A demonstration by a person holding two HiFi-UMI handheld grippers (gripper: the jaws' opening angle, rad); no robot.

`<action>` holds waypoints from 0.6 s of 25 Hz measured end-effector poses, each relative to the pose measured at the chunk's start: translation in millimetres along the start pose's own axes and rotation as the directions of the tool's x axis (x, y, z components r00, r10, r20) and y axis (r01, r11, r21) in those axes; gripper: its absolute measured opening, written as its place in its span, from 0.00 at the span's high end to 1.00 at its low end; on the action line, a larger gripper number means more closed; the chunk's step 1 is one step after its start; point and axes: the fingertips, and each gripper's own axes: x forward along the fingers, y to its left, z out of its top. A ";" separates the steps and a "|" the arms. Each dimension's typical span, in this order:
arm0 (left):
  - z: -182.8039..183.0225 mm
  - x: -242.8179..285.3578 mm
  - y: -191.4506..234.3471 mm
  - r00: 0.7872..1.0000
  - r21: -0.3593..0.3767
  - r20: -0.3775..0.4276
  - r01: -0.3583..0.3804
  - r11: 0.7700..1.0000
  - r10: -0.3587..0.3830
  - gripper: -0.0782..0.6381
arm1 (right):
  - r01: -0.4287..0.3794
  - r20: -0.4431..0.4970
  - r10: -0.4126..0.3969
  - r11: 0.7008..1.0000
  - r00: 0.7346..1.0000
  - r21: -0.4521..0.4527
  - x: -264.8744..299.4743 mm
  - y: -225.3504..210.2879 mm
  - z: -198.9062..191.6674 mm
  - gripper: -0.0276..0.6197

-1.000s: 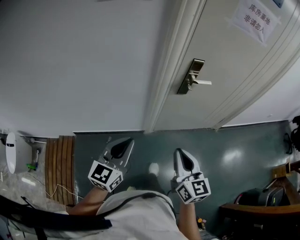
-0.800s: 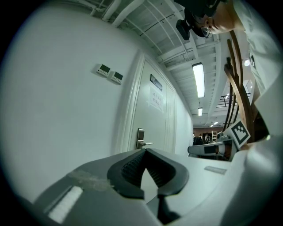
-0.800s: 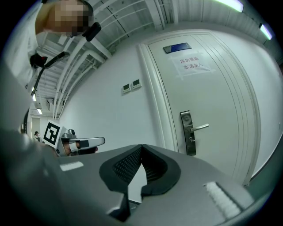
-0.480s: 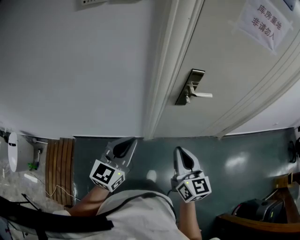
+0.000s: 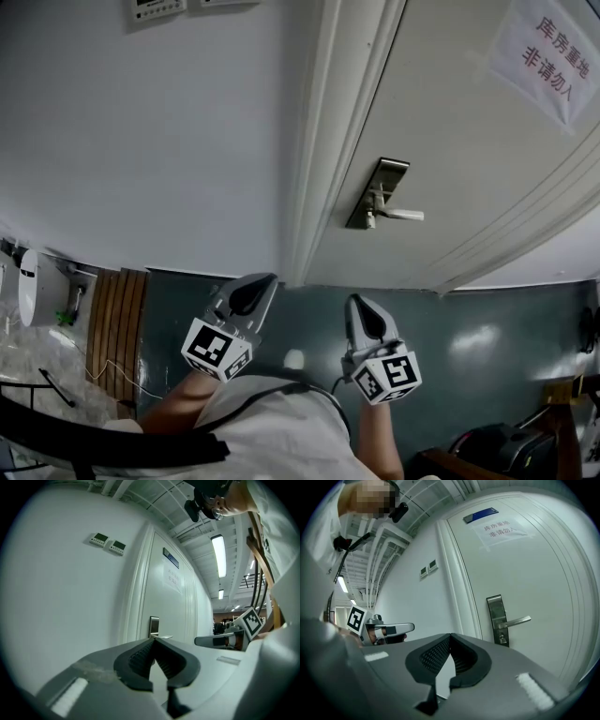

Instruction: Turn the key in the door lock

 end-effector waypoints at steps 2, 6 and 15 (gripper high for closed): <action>-1.0 8.2 1.0 1.000 0.000 -0.002 -0.022 1.000 0.022 0.89 | -0.022 -0.012 0.022 1.000 1.000 -0.007 5.9 -8.8 0.6 0.95; -5.3 19.8 5.5 0.998 -0.004 -0.008 -0.056 0.998 0.056 0.89 | -0.050 -0.030 0.049 0.999 0.998 -0.012 13.5 -23.8 -1.9 0.95; -11.7 43.1 3.2 0.998 -0.019 -0.019 -0.061 0.998 0.061 0.89 | -0.032 -0.091 0.026 0.998 0.996 -0.060 26.0 -64.1 -22.6 0.95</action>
